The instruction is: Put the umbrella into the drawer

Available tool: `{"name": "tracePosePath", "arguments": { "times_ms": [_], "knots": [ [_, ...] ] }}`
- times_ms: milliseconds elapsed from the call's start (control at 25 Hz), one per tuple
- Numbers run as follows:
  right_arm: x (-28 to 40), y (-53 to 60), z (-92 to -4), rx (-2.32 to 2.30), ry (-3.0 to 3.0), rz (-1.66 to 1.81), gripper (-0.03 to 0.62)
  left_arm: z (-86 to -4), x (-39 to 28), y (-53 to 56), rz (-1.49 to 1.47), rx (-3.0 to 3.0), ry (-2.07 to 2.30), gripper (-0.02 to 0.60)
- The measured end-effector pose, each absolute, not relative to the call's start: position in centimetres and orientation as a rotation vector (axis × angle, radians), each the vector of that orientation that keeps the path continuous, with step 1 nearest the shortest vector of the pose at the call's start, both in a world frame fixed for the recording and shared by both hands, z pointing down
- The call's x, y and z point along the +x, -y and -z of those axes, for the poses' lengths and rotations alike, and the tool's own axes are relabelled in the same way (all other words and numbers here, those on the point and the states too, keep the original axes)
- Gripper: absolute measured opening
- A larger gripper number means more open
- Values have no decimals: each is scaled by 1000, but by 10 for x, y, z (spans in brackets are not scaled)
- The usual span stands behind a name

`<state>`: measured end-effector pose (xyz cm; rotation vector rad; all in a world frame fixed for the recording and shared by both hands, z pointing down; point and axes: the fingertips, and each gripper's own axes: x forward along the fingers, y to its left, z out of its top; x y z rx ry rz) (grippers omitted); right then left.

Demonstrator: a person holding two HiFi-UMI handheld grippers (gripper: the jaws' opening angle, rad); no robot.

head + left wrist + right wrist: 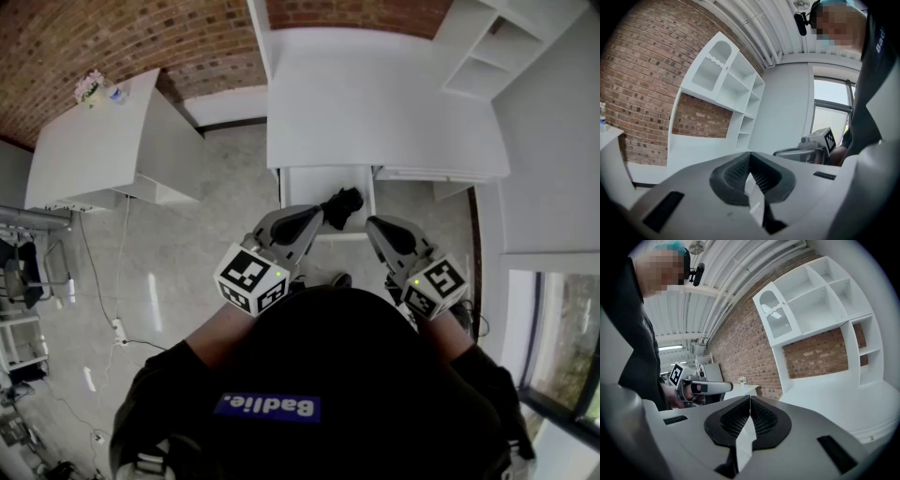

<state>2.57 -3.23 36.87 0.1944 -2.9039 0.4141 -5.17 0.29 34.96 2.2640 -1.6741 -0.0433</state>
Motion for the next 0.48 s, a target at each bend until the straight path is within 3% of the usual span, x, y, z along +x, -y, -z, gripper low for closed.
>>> {"name": "tracePosePath", "arguments": {
  "times_ms": [480],
  "knots": [
    [21, 38, -364, 236, 2924, -419, 31, -350, -56, 0, 43, 2269, 1672, 3]
  ]
}}
